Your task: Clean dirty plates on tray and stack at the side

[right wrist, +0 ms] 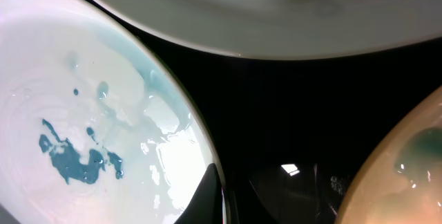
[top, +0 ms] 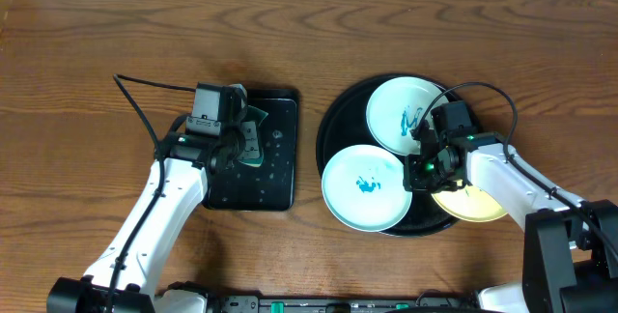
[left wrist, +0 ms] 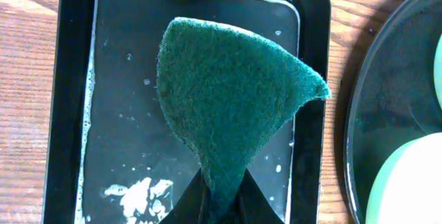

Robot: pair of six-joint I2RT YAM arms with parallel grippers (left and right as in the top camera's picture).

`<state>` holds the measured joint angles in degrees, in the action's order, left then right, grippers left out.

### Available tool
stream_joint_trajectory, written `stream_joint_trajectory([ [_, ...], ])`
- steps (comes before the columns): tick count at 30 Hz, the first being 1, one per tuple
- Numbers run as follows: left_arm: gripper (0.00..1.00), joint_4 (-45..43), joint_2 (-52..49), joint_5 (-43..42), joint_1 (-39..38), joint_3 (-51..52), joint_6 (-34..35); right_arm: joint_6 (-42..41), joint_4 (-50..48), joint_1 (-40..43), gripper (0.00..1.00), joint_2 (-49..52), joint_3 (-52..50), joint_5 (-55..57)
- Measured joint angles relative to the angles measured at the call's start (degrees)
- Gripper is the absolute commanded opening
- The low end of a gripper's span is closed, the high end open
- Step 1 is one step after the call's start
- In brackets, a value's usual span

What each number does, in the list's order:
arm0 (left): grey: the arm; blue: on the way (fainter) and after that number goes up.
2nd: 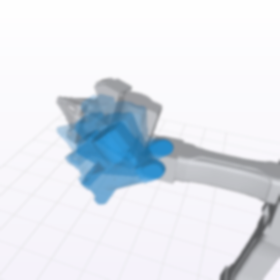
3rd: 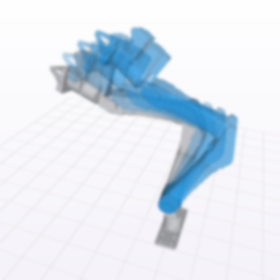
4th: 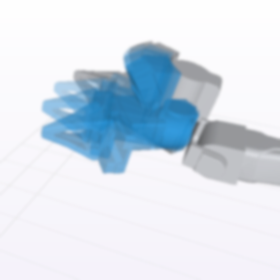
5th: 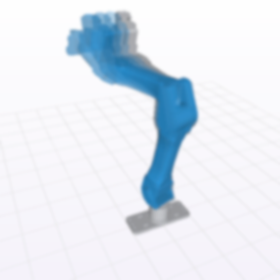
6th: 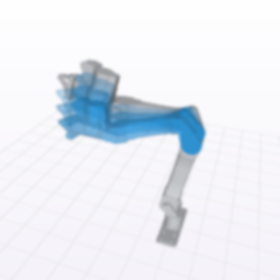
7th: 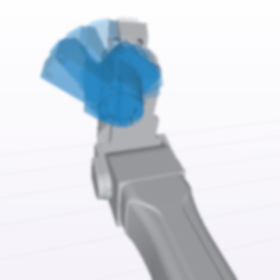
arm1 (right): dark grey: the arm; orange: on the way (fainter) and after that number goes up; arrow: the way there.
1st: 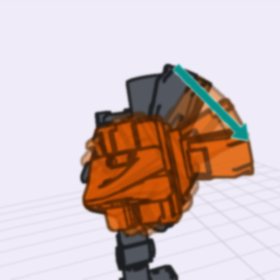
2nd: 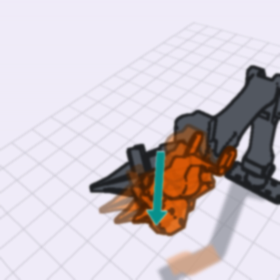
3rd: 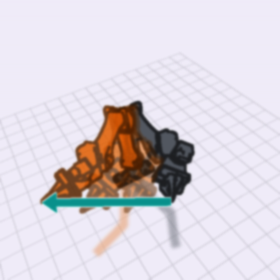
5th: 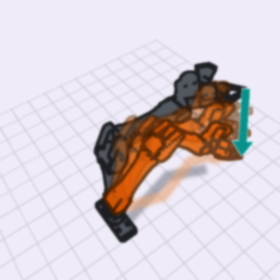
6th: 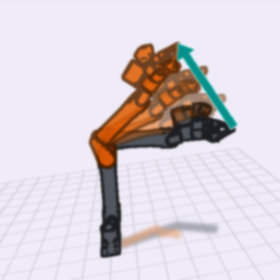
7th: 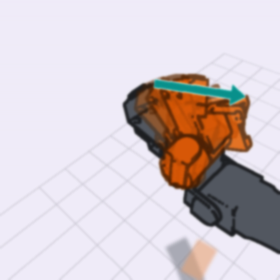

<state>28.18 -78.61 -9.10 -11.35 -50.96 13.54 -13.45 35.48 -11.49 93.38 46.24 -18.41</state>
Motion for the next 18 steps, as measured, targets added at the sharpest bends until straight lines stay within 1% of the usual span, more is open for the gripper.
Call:
stream_joint_trajectory([
  [13, 0.08, 0.0, 0.0, 0.0, 0.0, 0.0, 0.0, 0.0, 0.0, 0.0, 0.01, 0.0, 0.0, 0.0],
  [16, 0.07, 0.0, 0.0, -0.1, 0.0, 0.0, 0.7, 0.0, 0.0, 0.0, 0.01, 0.0, 0.0, 0.0],
  [18, 0.08, 0.1, 0.0, -0.5, 0.0, 0.0, 2.8, 0.0, 0.0, 0.0, 0.01, 0.0, 0.0, 0.0],
])
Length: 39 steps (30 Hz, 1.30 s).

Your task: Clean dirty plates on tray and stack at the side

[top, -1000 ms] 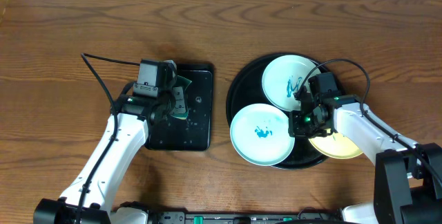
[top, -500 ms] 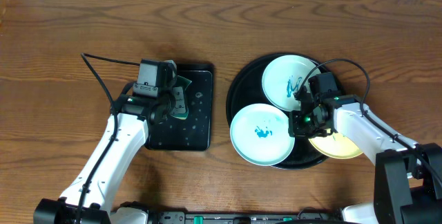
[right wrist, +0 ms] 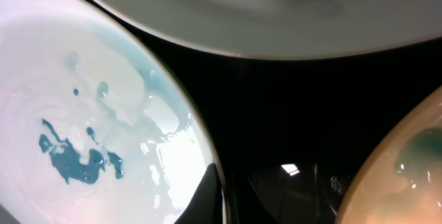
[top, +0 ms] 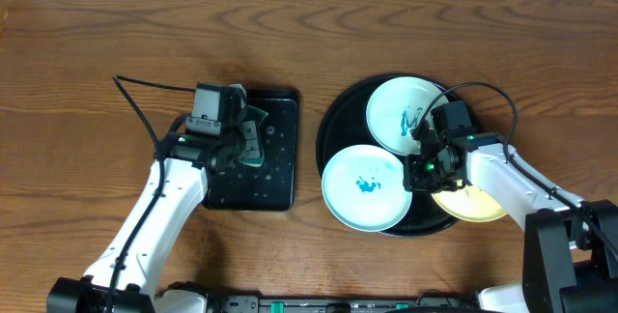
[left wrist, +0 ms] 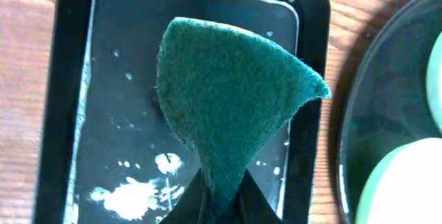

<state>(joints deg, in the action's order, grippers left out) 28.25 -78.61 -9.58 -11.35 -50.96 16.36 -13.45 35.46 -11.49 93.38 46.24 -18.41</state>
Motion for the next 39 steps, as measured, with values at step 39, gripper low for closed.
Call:
stream_joint_trajectory([
  [39, 0.08, -0.2, 0.0, -7.1, 0.0, 0.0, 34.9, 0.0, 0.0, 0.0, 0.01, 0.0, 0.0, 0.0],
])
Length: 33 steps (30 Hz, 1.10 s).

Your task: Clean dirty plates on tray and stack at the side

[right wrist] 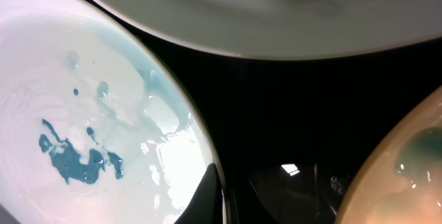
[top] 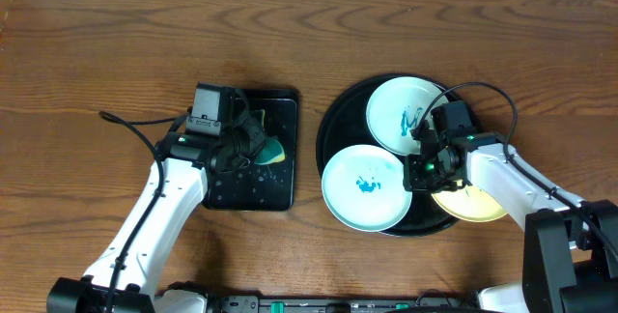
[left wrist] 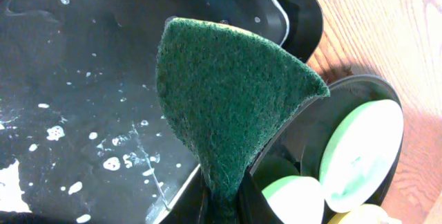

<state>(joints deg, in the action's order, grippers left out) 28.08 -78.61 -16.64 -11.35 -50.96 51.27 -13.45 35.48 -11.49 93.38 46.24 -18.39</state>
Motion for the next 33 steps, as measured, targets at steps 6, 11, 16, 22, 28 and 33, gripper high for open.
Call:
stream_joint_trajectory([
  [6, 0.08, 0.0, 0.0, -0.1, 0.0, 0.0, 0.2, 0.0, 0.0, 0.0, 0.01, 0.0, 0.0, 0.0],
  [11, 0.08, -0.7, 0.0, -4.0, 0.0, 0.0, 1.2, 0.0, 0.0, 0.0, 0.01, 0.0, 0.0, 0.0],
  [16, 0.08, -7.8, 0.0, -9.1, 0.0, 0.3, -0.7, 0.0, 0.0, 0.0, 0.01, 0.0, 0.0, 0.0],
  [22, 0.08, -14.5, 0.0, -5.1, 0.0, 0.3, -11.8, 0.0, 0.0, 0.0, 0.01, 0.0, 0.0, 0.0],
  [28, 0.07, -17.6, 0.0, -2.0, 0.0, 0.3, -22.4, 0.0, 0.0, 0.0, 0.01, 0.0, 0.0, 0.0],
  [33, 0.07, -17.7, 0.9, 0.2, 0.0, 0.3, -28.7, 0.0, 0.0, 0.0, 0.01, 0.0, 0.0, 0.0],
])
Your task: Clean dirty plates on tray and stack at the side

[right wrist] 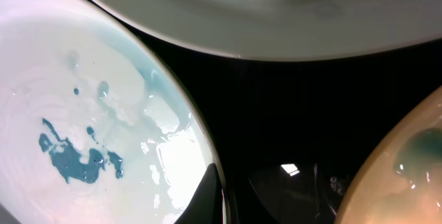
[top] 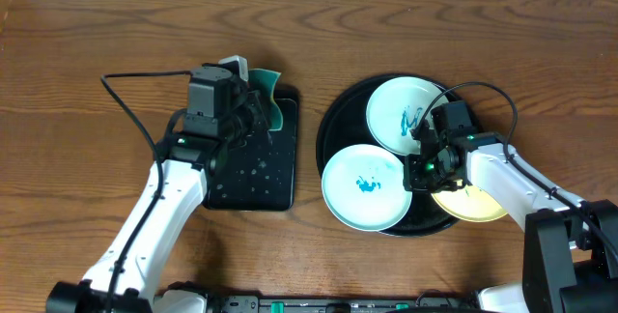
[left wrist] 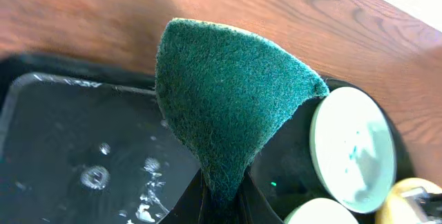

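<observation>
My left gripper (top: 253, 108) is shut on a folded green scouring sponge (left wrist: 228, 92), held up over the far right corner of the black rectangular water tray (top: 280, 183). A round black tray (top: 333, 120) to the right carries three plates. The near white plate (top: 365, 187) has a blue stain, and my right gripper (right wrist: 224, 189) is shut on its right rim. The far white plate (top: 406, 108) also has blue marks. A yellow plate (top: 473, 205) lies at the near right, partly under my right arm.
The water tray (left wrist: 55, 113) holds shallow water with foam specks. A black cable loops over the wood table (top: 116, 91) left of my left arm, and another arcs over the far white plate.
My left gripper, still holding the sponge, has moved from over the water tray's right side to above its far right corner, with the wrist tilted toward the round tray. The right arm has not moved.
At first my left gripper held the sponge over the middle of the water tray. It then stood nearer the tray's right side, and now sits at the far right corner. Throughout, my right gripper stayed shut on the near white plate's rim.
</observation>
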Robot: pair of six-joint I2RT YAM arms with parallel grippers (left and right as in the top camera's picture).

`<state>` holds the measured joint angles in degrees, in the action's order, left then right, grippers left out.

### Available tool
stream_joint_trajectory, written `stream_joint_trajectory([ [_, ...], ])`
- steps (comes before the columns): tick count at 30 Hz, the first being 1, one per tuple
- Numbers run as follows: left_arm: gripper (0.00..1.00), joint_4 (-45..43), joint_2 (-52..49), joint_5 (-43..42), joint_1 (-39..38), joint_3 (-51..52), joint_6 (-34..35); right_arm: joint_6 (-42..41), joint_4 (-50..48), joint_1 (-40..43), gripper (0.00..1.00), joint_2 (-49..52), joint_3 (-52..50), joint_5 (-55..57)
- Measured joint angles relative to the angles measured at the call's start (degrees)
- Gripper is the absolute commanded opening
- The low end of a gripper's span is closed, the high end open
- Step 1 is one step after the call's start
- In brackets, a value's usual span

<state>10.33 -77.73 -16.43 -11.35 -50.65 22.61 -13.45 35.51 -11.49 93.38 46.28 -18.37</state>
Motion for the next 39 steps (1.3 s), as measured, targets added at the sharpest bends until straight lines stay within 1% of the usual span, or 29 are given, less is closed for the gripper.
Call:
stream_joint_trajectory([
  [6, 0.08, -1.2, 7.6, 5.7, 0.0, 0.2, -4.7, 0.0, 0.0, 0.0, 0.01, 0.0, 0.0, 0.0],
  [10, 0.08, -1.3, 11.2, 7.9, 0.0, 0.2, -6.2, 0.0, 0.0, 0.0, 0.01, 0.0, 0.0, 0.1],
  [22, 0.08, -0.1, 11.8, 9.3, 0.0, 0.2, -6.6, 0.0, 0.0, 0.0, 0.01, 0.0, 0.0, 0.1],
  [25, 0.07, 0.6, 10.6, 9.3, 0.0, 0.2, -6.6, 0.0, 0.0, 0.0, 0.01, 0.0, 0.0, 0.1],
  [29, 0.07, 4.8, 6.6, 9.3, 0.0, 0.2, -6.6, 0.0, 0.0, 0.0, 0.01, 0.0, 0.0, 0.1],
  [34, 0.08, 12.2, -1.5, 9.3, 0.0, 0.2, -6.6, 0.0, 0.0, 0.0, 0.01, 0.0, 0.1, 0.2],
  [39, 0.07, 16.4, -11.7, 9.3, 0.0, 0.3, -6.6, 0.0, 0.0, 0.0, 0.01, 0.0, 0.1, 0.2],
])
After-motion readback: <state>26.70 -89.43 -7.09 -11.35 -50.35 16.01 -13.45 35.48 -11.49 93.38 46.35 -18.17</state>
